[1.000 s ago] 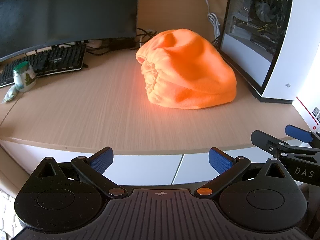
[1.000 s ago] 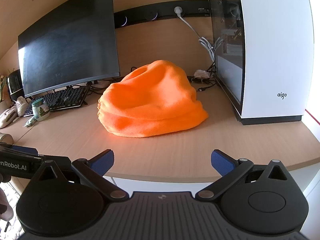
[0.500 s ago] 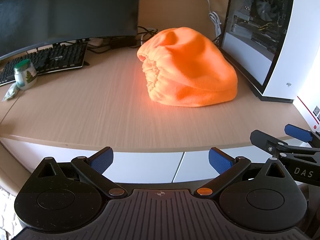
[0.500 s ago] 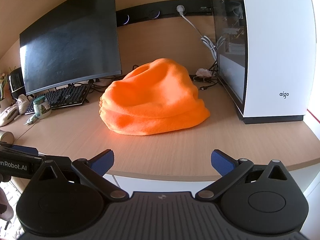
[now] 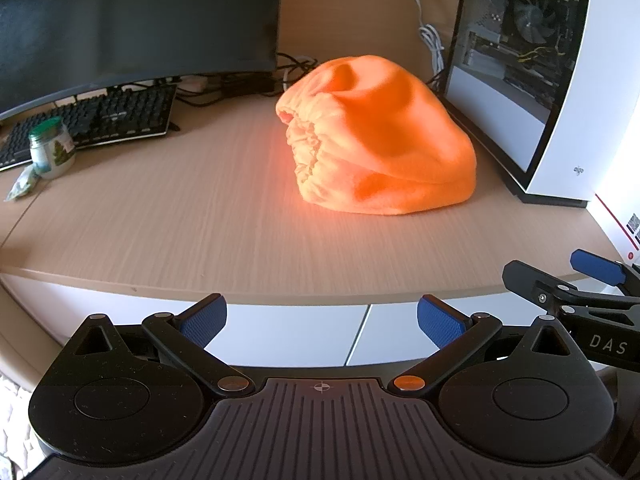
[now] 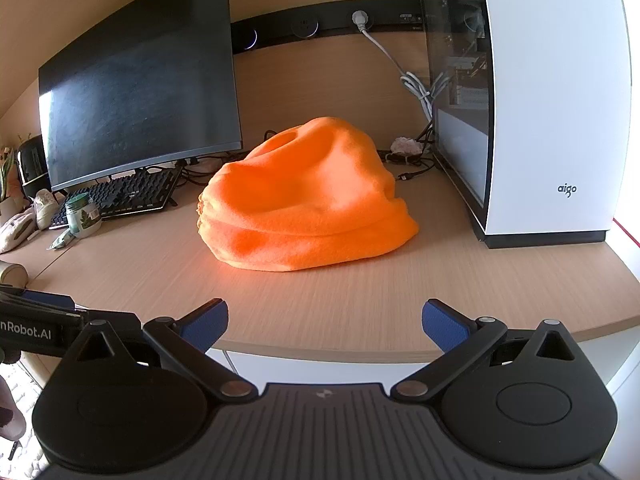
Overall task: Fold clothes
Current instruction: 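Grasp the orange costume with the left gripper and lift it up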
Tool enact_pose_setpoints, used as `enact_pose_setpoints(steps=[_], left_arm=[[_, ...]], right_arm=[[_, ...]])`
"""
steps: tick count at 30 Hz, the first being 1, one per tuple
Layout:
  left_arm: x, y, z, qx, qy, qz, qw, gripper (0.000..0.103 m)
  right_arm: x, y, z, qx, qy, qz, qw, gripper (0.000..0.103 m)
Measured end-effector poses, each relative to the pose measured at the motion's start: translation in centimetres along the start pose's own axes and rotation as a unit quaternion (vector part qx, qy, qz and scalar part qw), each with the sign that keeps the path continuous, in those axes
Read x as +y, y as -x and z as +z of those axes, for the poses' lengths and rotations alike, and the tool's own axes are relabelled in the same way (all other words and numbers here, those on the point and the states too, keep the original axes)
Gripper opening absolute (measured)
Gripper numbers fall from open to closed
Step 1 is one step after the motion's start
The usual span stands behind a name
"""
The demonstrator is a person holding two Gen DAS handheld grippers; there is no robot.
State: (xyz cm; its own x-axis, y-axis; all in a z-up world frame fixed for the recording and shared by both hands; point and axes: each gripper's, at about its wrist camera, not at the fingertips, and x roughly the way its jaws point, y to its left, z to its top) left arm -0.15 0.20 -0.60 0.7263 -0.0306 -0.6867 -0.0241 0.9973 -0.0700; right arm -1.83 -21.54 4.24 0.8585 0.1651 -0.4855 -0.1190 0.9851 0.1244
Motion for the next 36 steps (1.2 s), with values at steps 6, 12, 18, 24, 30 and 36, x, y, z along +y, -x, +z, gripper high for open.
enact_pose_setpoints(steps=[6,12,18,24,30,36], left_arm=[[0.6,-0.5,1.1,0.002,-0.003,-0.003,1.0,0.103],[1.8,-2.6,3.5,0.006,-0.009,-0.048,0.9988,0.103],[4.2,-7.4,8.7,0.02,0.046,-0.152,0.9871,0.103],[7.7,-9.1,12.8,0.004,0.042,-0.175,0.9837,0.103],[12.9,-10.5,14.7,0.003,-0.002,-0.119,0.9929,0.103],[19.1,-11.9,15.5,0.025,0.013,-0.101,0.9945,0.103]], right_arm=[[0.0,-0.7,0.6,0.001,-0.008,-0.006,1.0,0.103],[-0.5,-2.1,1.1,0.008,-0.03,-0.034,0.999,0.103],[-0.8,-2.9,1.9,0.022,-0.039,-0.091,0.995,0.103],[2.4,-5.3,5.2,0.028,-0.003,-0.103,0.994,0.103],[7.9,-12.2,7.7,0.082,-0.094,-0.052,0.991,0.103],[13.3,-17.8,7.8,0.095,0.014,-0.19,0.977,0.103]])
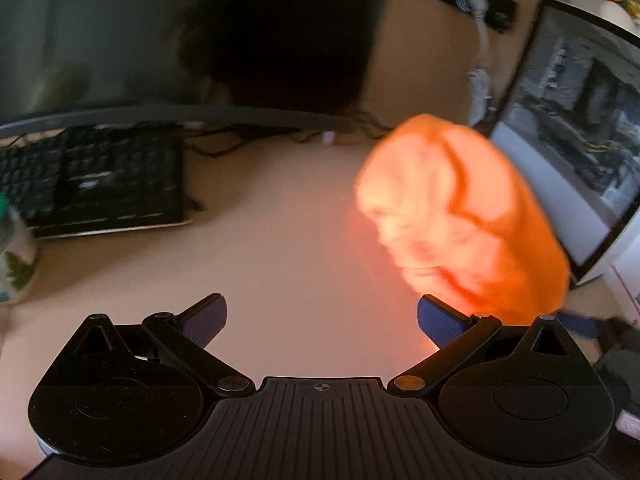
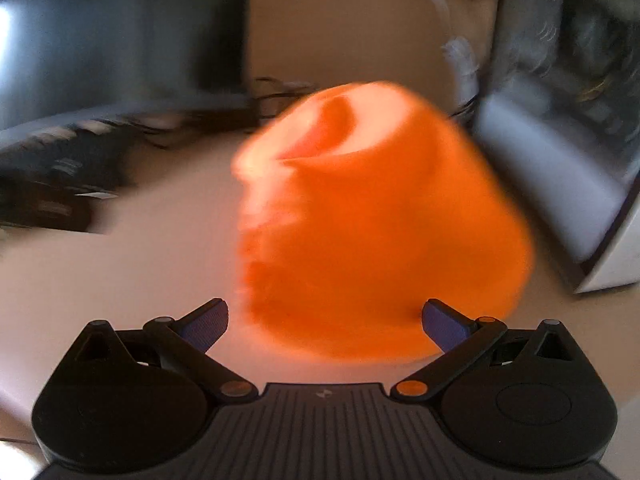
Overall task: Fold clothes
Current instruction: 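Grasp the orange costume with the left gripper and lift it up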
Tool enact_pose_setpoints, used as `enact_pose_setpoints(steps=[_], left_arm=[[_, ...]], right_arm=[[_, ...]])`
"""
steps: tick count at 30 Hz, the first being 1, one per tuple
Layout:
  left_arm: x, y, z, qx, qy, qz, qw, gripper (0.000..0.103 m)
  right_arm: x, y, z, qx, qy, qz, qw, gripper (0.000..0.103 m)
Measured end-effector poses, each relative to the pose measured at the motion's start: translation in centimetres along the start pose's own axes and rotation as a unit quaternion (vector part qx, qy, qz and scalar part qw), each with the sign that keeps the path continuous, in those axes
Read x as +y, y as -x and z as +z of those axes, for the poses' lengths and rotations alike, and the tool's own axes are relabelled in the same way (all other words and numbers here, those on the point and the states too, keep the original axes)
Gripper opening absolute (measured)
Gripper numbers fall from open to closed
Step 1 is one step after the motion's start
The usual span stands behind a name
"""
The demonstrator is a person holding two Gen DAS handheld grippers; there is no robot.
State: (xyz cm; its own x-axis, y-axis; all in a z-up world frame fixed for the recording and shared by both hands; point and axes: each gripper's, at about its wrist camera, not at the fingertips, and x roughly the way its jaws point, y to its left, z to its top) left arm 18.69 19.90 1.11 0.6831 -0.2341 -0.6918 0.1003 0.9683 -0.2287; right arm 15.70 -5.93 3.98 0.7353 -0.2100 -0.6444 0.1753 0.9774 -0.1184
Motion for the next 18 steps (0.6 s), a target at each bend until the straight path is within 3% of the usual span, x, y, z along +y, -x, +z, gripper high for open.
enact_pose_setpoints(steps=[2,4,6,7,8,9,12,13,14,15,16,17,18], left_arm=[[2.1,0.0,-0.1,0.008,0.017,-0.002,0.9998,0.103],[3.6,-0.2,-0.2,0.017,0.027,-0.009,0.9995,0.103],[4.5,-0.4,-0.2,0.023,0.032,-0.018,0.9991,0.103],[4.7,-0.4,0.0,0.022,0.032,-0.025,0.9989,0.103],[4.8,-0.2,0.4,0.016,0.03,-0.035,0.9988,0.103],[4.8,0.1,0.8,0.01,0.027,-0.046,0.9985,0.103],[4.3,1.1,2.2,-0.02,0.018,-0.086,0.9959,0.103],[4.0,1.4,2.7,-0.029,0.015,-0.098,0.9946,0.103],[3.3,1.7,3.0,-0.039,0.006,-0.11,0.9931,0.103],[2.6,2.0,3.4,-0.049,-0.005,-0.122,0.9912,0.103],[2.0,2.2,3.7,-0.059,-0.015,-0.135,0.989,0.103],[0.8,2.3,3.7,-0.07,-0.042,-0.143,0.9863,0.103],[-0.5,2.4,3.5,-0.082,-0.07,-0.151,0.9826,0.103]], right_arm=[[-2.3,-0.8,0.5,0.008,-0.072,-0.051,0.996,0.103],[-4.2,-0.5,1.5,-0.02,-0.11,-0.118,0.987,0.103],[-4.7,1.1,3.5,-0.092,-0.095,-0.175,0.976,0.103],[-4.6,2.5,5.1,-0.147,-0.075,-0.203,0.965,0.103],[-4.3,4.0,6.5,-0.209,-0.05,-0.228,0.95,0.103],[-3.9,5.8,8.2,-0.279,-0.019,-0.252,0.926,0.103],[-2.8,11.4,14.0,-0.478,0.089,-0.305,0.819,0.103],[-2.5,12.9,16.1,-0.501,0.119,-0.301,0.803,0.103],[-2.4,14.1,18.2,-0.506,0.144,-0.288,0.8,0.103],[-2.5,15.0,20.1,-0.488,0.16,-0.259,0.818,0.103],[-3.0,15.5,20.9,-0.464,0.157,-0.213,0.846,0.103],[-3.8,15.9,21.3,-0.44,0.147,-0.162,0.871,0.103],[-4.5,15.8,21.0,-0.424,0.13,-0.118,0.889,0.103]])
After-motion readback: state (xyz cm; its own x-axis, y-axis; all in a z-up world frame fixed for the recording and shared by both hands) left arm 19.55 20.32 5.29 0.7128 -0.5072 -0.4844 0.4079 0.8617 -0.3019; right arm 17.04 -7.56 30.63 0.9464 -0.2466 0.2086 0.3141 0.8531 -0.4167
